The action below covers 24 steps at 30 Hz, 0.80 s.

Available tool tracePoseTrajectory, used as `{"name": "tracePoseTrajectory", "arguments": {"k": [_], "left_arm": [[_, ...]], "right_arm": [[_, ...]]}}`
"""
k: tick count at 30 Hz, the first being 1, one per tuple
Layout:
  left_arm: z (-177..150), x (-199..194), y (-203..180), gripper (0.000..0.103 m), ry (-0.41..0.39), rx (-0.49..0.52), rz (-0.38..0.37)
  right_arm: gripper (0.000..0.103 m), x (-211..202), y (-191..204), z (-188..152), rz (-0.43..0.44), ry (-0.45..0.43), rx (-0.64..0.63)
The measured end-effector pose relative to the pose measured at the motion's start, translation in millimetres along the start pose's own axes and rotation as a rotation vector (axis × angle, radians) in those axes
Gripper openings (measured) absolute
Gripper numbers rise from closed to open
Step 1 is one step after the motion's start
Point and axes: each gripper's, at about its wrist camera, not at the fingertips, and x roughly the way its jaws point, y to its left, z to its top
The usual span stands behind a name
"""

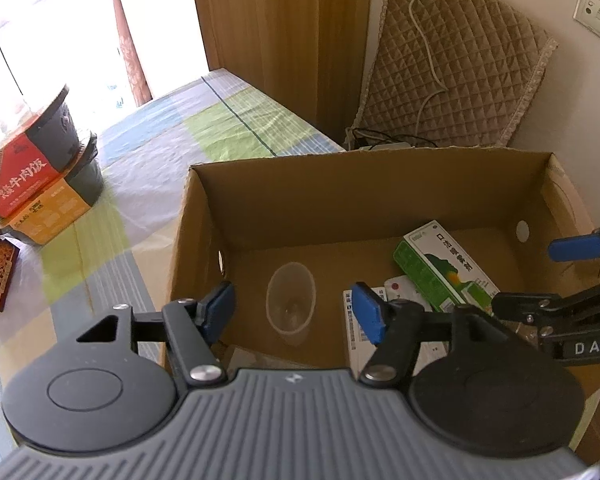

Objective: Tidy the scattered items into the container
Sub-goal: 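Withdraw both tools from the cardboard box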

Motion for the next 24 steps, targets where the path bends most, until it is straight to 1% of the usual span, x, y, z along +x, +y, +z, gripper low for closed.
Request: {"name": "tracePoseTrajectory", "arguments": {"k": [3,5,9,11,12,13,15,17,18,24], "left_arm": [[-2,-7,0,0.062,-0.006,-0.006,-0.001],[-3,-13,0,0.067,-0.013,-0.006,0.003],[-6,-24,-2,0.069,-0.026,0.001,0.011],[-8,-29,-3,0.074,-0.03,-0.002,0.012],[-9,-32,-4,0.075,-0.032,-0.004,0.011],[-11,-34,-5,0.078,-0.032,-0.006,0.008],[-14,-39,-7,0.078,-0.031,-0.009,0.002],[-16,-44,-9,0.085,-0.029,-0.013,0.002],[-18,-47,-10,0.086,-0.03,-0.016,0.004],[-27,-71,-19,0.09,-0.051,-0.015,0.007]], "right_arm": [[0.086,-6,2,-3,-0.003,-0.003,0.009],[0.086,-10,4,-5,-0.007,-0.007,0.009],[0.087,-17,6,-11,-0.004,-0.013,0.013],[0.091,-21,7,-14,-0.006,-0.019,0.018],[0.098,-24,7,-15,-0.008,-0.023,0.02],[0.099,-27,7,-17,-0.012,-0.033,0.021],[0.099,-32,8,-20,-0.016,-0.039,0.016],[0.099,-36,10,-23,-0.021,-0.036,0.019],[0.099,-39,10,-25,-0.024,-0.04,0.022],[0.099,-61,15,-37,-0.048,-0.086,0.023]]}}
